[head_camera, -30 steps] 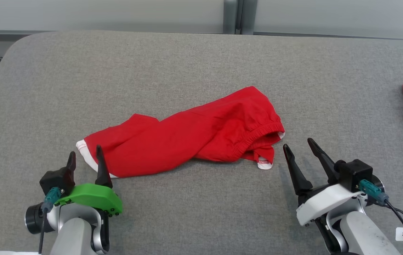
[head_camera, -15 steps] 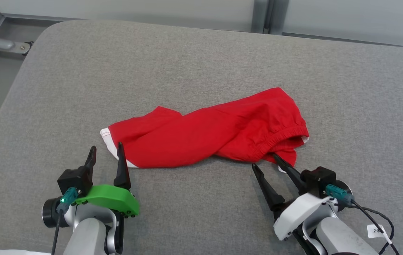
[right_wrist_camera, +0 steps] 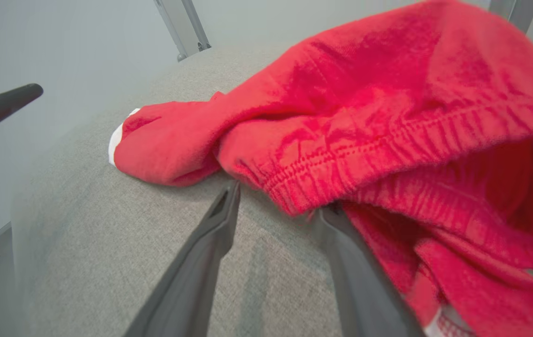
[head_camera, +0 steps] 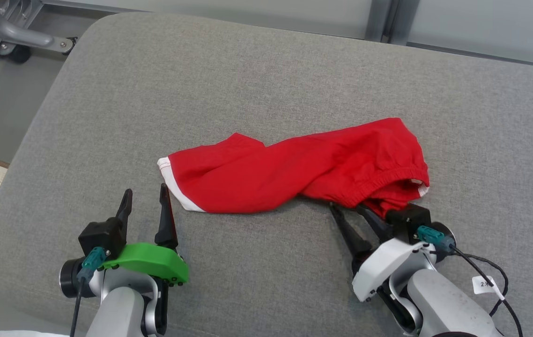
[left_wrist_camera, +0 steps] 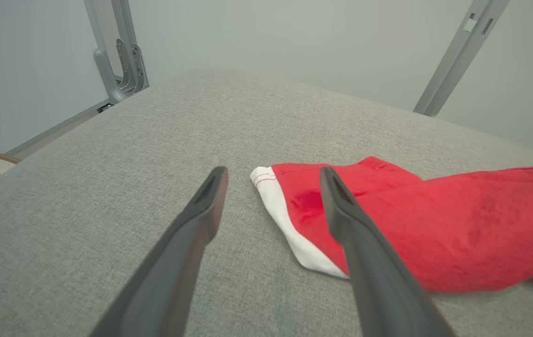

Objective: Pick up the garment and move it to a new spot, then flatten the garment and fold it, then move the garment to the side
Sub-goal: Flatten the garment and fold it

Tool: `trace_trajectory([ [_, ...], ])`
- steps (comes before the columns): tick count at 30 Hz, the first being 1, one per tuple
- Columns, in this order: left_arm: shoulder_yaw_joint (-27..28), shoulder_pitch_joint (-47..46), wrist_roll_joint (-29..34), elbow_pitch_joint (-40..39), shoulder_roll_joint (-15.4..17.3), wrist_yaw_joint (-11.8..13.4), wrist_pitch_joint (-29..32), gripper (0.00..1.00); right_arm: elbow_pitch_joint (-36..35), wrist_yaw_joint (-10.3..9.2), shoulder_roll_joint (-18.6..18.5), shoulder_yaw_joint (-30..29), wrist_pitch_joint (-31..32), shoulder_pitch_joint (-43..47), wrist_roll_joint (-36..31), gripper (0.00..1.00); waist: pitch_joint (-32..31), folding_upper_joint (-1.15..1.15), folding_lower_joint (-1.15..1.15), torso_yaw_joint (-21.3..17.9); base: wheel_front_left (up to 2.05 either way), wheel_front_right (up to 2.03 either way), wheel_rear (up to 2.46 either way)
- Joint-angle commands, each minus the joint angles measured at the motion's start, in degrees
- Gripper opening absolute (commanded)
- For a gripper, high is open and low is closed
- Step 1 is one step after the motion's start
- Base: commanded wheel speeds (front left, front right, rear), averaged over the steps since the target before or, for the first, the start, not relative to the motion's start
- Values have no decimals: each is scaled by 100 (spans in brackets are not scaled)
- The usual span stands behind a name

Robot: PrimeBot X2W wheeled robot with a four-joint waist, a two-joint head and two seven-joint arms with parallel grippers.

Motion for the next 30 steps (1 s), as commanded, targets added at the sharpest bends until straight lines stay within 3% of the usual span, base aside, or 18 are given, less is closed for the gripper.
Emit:
trace_trajectory([
  [1,-13,112,-8,-39,15,36,-14,100,-45,-4,-36,13,-14,-77,27,0,-10,0,0,12,0,0,0],
  [12,-96,183,-104,-112,15,-33,-14,100,-504,-3,-25,481,-14,-1041,286,0,-96,0,0,16,0,0,0],
  [16,-269,168,-198,-74,16,-39,-14,100,-406,-3,102,867,-11,-2057,464,0,-157,0,0,132,0,0,0],
  [23,-623,203,-303,-47,17,-30,-14,100,333,-3,131,1493,-12,-3465,829,0,-265,0,0,480,0,0,0],
  [30,-654,320,-294,-68,12,-26,-14,100,1319,-5,-430,2373,367,-3150,1361,0,-242,0,0,381,0,0,0],
])
